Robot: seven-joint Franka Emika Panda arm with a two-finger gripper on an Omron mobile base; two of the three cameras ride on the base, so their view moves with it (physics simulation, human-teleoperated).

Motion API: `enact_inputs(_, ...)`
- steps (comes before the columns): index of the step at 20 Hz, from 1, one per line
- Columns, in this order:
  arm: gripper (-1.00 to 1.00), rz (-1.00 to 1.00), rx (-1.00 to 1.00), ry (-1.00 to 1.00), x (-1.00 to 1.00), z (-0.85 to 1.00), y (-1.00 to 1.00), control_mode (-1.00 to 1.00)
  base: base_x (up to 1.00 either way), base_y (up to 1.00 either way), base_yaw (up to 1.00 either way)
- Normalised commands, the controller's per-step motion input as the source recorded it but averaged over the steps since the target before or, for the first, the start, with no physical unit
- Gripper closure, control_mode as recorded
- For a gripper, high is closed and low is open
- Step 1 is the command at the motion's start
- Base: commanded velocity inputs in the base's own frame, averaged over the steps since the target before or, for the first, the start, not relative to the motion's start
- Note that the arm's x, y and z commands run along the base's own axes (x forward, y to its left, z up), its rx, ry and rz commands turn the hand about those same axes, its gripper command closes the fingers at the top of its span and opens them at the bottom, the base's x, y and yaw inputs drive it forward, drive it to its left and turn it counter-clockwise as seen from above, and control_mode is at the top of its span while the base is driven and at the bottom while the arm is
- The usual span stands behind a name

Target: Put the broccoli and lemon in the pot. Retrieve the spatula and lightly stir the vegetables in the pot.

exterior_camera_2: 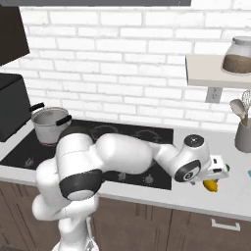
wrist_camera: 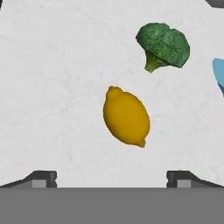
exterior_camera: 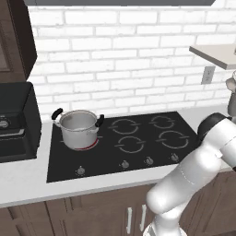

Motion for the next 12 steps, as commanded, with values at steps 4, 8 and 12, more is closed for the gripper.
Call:
enact_inputs(4, -1.0, 0.08, 0.0, 0.0, 0.34, -0.19, -0.24, -1.0, 0.0, 0.0, 0.0)
enact_inputs(8, -1.0, 0.06, 0.0, 0.0, 0.35, -0.15, -0.34, -1.0, 0.0, 0.0, 0.0)
enact_inputs(12, -1.0, 0.04, 0.03, 0.01, 0.24, -0.03, -0.4, -1.0, 0.0, 0.0, 0.0)
